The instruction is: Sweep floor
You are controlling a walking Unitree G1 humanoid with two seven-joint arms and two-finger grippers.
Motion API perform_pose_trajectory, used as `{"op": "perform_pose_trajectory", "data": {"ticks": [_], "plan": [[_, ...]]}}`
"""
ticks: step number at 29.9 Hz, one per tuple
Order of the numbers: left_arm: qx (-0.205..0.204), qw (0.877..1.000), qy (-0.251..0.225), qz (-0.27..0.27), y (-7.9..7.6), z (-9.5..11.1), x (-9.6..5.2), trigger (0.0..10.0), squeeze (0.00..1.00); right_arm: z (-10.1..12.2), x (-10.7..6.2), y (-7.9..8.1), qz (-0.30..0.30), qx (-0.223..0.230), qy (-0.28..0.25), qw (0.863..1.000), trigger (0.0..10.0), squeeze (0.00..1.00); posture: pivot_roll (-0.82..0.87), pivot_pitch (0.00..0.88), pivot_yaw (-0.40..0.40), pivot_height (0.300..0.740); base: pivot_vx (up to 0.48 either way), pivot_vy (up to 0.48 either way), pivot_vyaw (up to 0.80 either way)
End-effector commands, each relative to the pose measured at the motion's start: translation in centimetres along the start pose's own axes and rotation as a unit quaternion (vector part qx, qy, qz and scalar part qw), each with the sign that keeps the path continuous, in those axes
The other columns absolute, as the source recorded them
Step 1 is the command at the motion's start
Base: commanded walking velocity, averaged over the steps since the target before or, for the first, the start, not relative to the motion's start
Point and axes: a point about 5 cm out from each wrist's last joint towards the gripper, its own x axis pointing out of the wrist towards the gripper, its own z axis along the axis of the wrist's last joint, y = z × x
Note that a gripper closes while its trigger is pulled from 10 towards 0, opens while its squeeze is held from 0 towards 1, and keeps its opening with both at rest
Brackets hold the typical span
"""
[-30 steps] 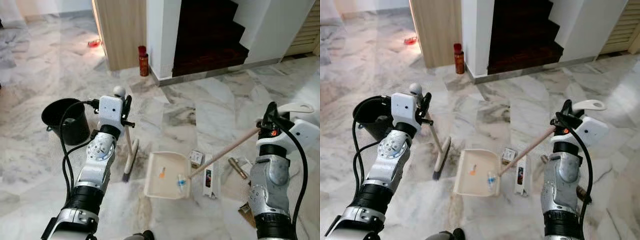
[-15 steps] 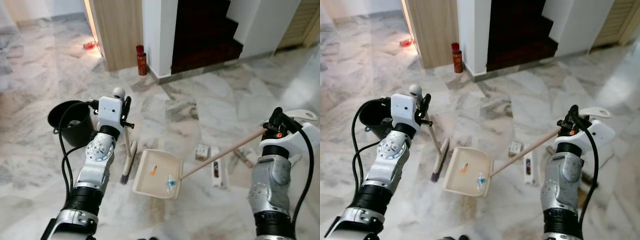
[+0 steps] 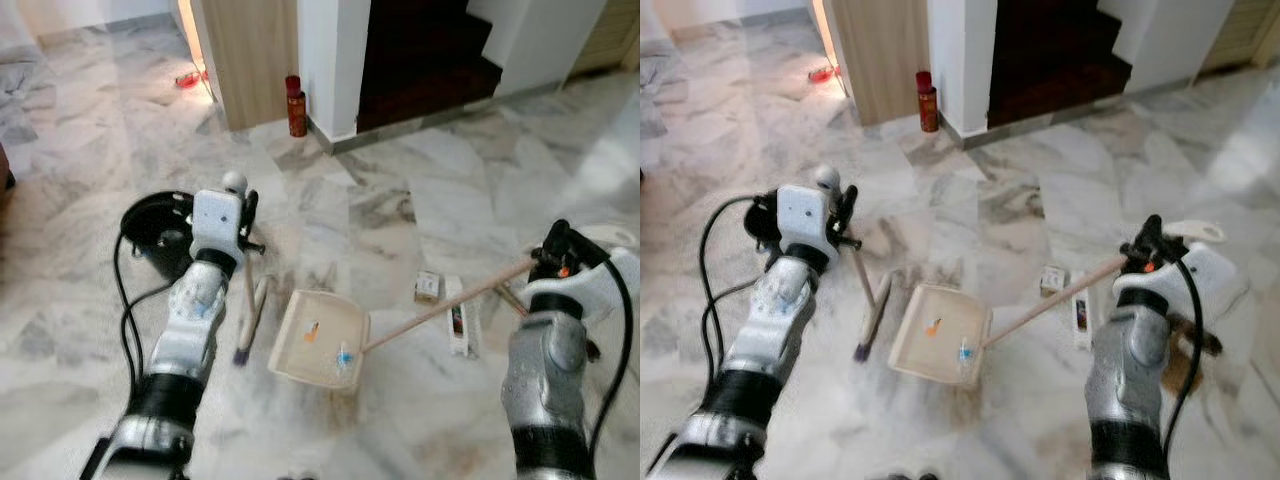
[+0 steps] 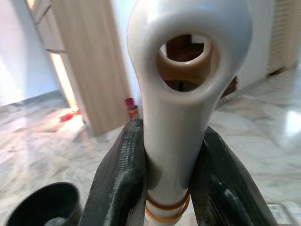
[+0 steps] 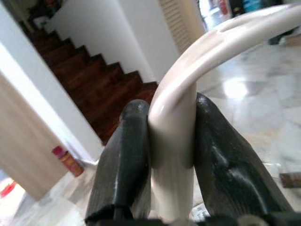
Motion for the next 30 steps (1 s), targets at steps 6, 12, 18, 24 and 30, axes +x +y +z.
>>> {"op": "perform_pose_trajectory", "data": {"ticks": [6,12,18,24,30], "plan": [[0.002,0.999,-0.031,0.004,0.35,1.40,0.35,10.0,0.00,1.43,0.67,0.84,0.010,0.018,-0.031,0.999,10.0,0.00,0.13,0.111,-0.018,0.740,0.000,0.299,0.00],[0.001,0.999,-0.031,0.006,0.40,1.44,0.33,10.0,0.00,1.37,0.72,0.85,0.012,0.020,-0.025,0.999,10.0,0.00,0.13,0.111,-0.019,0.740,0.000,0.299,-0.18],[0.001,0.999,-0.031,0.008,0.46,1.44,0.34,10.0,0.00,1.41,0.78,0.91,0.014,0.020,-0.026,0.999,10.0,0.00,0.13,0.112,-0.022,0.740,0.000,0.300,-0.58],[0.001,0.999,-0.031,0.008,0.43,1.44,0.29,10.0,0.00,1.49,0.79,1.06,0.017,0.021,-0.028,0.999,10.0,0.00,0.13,0.111,-0.024,0.740,0.000,0.300,-0.07],[0.002,0.999,-0.033,0.009,0.57,1.51,0.26,10.0,0.00,1.46,0.81,1.15,0.019,0.022,-0.027,0.999,10.0,0.00,0.14,0.108,-0.023,0.740,0.000,0.301,0.00]]}}
